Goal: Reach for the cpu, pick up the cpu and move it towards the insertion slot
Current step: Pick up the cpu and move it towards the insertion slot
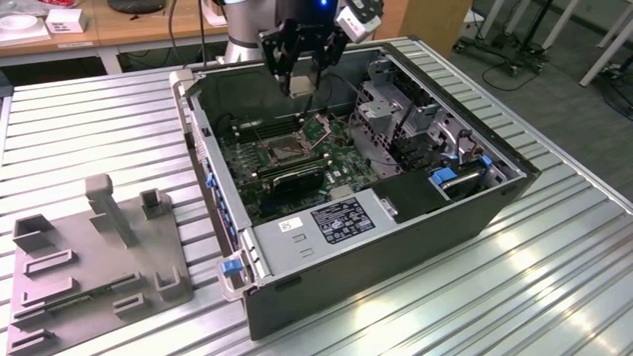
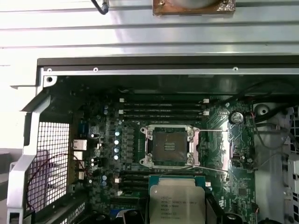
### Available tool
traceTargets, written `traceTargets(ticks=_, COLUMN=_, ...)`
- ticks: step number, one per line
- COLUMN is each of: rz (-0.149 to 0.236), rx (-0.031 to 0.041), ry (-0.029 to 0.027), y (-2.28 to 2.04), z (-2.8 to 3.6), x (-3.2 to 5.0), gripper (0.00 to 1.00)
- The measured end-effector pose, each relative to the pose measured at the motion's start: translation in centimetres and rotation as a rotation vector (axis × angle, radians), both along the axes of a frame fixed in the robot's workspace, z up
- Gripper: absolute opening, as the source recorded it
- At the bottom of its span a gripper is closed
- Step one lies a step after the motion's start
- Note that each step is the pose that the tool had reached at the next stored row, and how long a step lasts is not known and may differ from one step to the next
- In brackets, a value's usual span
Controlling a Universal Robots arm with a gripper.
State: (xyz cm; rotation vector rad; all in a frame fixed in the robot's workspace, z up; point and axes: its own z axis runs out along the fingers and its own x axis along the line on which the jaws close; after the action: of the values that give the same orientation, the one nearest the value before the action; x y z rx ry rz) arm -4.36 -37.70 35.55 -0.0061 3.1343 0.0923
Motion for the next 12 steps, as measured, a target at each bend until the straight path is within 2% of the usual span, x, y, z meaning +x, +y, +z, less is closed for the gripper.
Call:
traceTargets(ticks=6, rz=-0.023, rx=0.0, ry=0.0001, y=0.66, z=-0.26, x=0.01, gripper=0.55)
traceTargets(ticks=9, rz=-0.027, rx=-0.0001, ry=0.0, y=1.28, z=-0.4, x=0.03, gripper=0.55)
traceTargets(ticks=12, rz=-0.028, rx=-0.0012, ry=0.0001, y=2.21, z=-0.48, x=0.04, gripper=0.55)
